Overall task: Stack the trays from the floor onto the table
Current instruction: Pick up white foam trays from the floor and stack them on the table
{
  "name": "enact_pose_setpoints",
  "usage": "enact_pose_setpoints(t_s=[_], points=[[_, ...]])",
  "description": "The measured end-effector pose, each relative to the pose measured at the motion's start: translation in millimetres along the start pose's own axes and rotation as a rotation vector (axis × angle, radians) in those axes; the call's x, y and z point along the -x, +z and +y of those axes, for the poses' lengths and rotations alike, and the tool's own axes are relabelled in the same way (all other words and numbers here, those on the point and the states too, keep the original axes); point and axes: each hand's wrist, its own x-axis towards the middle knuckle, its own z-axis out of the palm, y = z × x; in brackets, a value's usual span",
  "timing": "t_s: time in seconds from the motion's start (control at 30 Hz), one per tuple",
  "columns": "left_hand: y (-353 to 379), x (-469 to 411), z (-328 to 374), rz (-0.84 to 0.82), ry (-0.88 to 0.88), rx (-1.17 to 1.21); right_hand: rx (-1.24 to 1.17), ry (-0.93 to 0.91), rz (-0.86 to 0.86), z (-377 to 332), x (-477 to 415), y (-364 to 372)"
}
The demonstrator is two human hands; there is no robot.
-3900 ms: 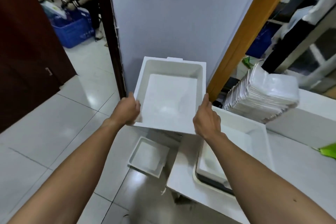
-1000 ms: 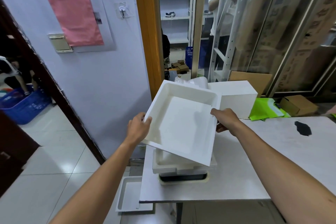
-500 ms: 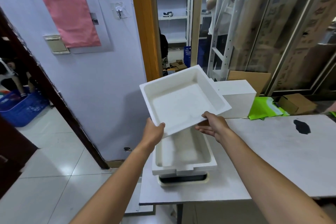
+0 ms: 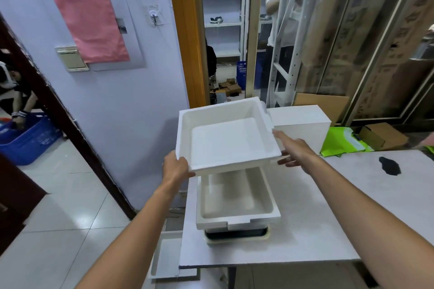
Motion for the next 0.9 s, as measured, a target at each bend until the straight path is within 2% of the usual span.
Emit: enact_pose_setpoints(t_s=[0.27,0.5,0.67,0.8,0.9], points=[[-13.7,-3.3,4.1,-0.02,0.031,-0.024,0.05,-0.156,0.001,-14.1,-13.9,-27.5],[-28.0,-15.0,16.8,-0.038,0.011,-0.024,0.241,-0.187,-0.047,-20.5,-13.5,-41.2],[-28.8,-9.8,24.3,-0.08,0.013,-0.019,0.474,-0.191,-0.054,-17.8,-5.4,-31.2],[-30.1,-8.7,29.4,-0.056,0.012,0.014,0.558,-0.258,-0.077,-17.1,0.0,-30.9],[-28.5,-10.6,31.2,0.003,-0.003,0.043,0.597,-0.324,-0.034,-18.6,0.1,-29.2]])
